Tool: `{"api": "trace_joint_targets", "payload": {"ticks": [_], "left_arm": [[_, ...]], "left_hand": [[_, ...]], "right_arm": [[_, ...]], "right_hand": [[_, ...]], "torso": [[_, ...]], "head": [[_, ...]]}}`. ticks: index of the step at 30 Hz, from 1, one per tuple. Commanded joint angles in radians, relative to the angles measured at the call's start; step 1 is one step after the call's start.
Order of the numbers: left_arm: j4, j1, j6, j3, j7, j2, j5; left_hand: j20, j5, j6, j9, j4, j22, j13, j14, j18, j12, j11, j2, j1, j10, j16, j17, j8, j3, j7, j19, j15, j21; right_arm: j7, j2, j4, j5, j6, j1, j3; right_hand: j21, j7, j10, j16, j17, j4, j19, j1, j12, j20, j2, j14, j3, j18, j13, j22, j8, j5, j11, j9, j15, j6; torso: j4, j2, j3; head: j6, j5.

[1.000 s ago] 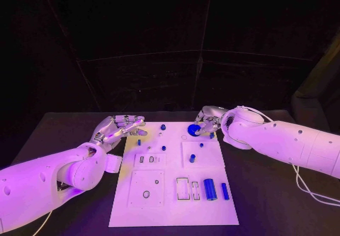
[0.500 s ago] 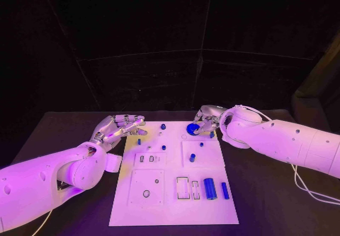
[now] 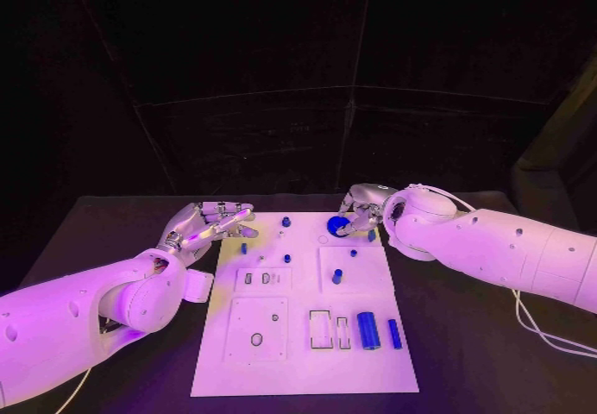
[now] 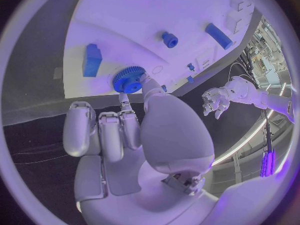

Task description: Assemble the parts on the task board

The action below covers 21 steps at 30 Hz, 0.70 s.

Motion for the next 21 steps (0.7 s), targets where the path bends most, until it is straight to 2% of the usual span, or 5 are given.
{"api": "trace_joint_targets", "payload": {"ticks": [1,10,11,15,21], "left_arm": [[0.001,0.001,0.015,0.001,0.000,0.000,-0.004],[0.001,0.001,0.015,0.001,-0.001,-0.001,-0.004],[0.001,0.001,0.016,0.001,-0.001,-0.001,-0.004],[0.001,0.001,0.017,0.001,-0.002,-0.001,-0.004],[0.001,0.001,0.018,0.001,-0.004,0.000,-0.004]], "left_hand": [[0.004,0.002,0.002,-0.002,-0.007,-0.002,-0.001,-0.001,0.013,-0.006,0.006,0.007,0.002,0.003,-0.004,0.002,-0.007,0.001,0.005,0.002,0.001,-0.004],[0.004,0.002,0.002,-0.002,-0.009,-0.002,-0.002,-0.001,0.013,-0.007,0.006,0.008,0.004,0.003,-0.005,0.003,-0.008,0.002,0.005,0.002,0.001,-0.004],[0.004,0.002,0.002,-0.002,-0.010,-0.002,-0.002,-0.001,0.013,-0.008,0.006,0.009,0.005,0.003,-0.005,0.003,-0.008,0.003,0.005,0.002,0.001,-0.004],[0.004,0.002,0.002,-0.002,-0.010,-0.002,-0.002,-0.001,0.013,-0.008,0.006,0.009,0.005,0.003,-0.005,0.003,-0.008,0.003,0.005,0.002,0.001,-0.004],[0.004,0.002,0.002,-0.002,-0.010,-0.002,-0.002,-0.001,0.013,-0.008,0.006,0.009,0.005,0.003,-0.005,0.003,-0.008,0.003,0.005,0.002,0.001,-0.004]], "right_arm": [[-0.014,0.002,0.002,-0.026,0.011,-0.001,-0.001],[-0.018,0.005,0.001,-0.028,0.009,-0.001,-0.001],[-0.021,0.005,0.002,-0.033,0.007,-0.001,-0.001],[-0.037,0.008,0.003,-0.070,-0.012,-0.002,-0.001],[-0.039,0.015,-0.002,-0.116,-0.045,-0.003,-0.001]], "right_hand": [[0.007,0.000,0.036,0.005,0.140,0.008,0.008,-0.015,0.007,0.002,0.001,0.082,-0.002,-0.017,0.156,0.002,0.006,0.005,-0.002,0.001,0.001,0.008],[0.011,-0.005,0.042,0.007,0.145,0.009,0.011,-0.015,0.013,-0.001,0.014,0.083,0.009,-0.018,0.165,0.010,0.012,0.016,-0.006,0.003,-0.003,0.025],[0.011,-0.007,0.043,0.007,0.145,0.002,0.011,-0.004,0.015,-0.002,0.022,0.083,0.017,-0.018,0.167,0.011,0.015,0.011,-0.008,0.003,-0.004,0.033],[0.017,-0.015,0.049,0.008,0.148,-0.082,0.017,0.110,0.021,-0.012,0.060,0.083,0.091,-0.021,0.176,0.023,0.029,-0.090,-0.017,0.006,-0.016,0.074],[0.022,-0.027,0.056,0.009,0.152,-0.126,0.022,0.137,0.027,-0.022,0.066,0.084,0.136,-0.023,0.184,0.036,0.039,-0.105,-0.026,0.006,-0.026,0.116]], "torso": [[0.0006,0.000,-0.0001],[-0.0002,0.000,-0.0002],[-0.0002,0.000,-0.0002],[-0.0001,0.001,0.0006],[-0.0007,0.000,0.0003]], "head": [[0.000,0.001],[-0.002,0.000],[-0.002,0.000],[-0.003,0.000],[0.000,0.001]]}}
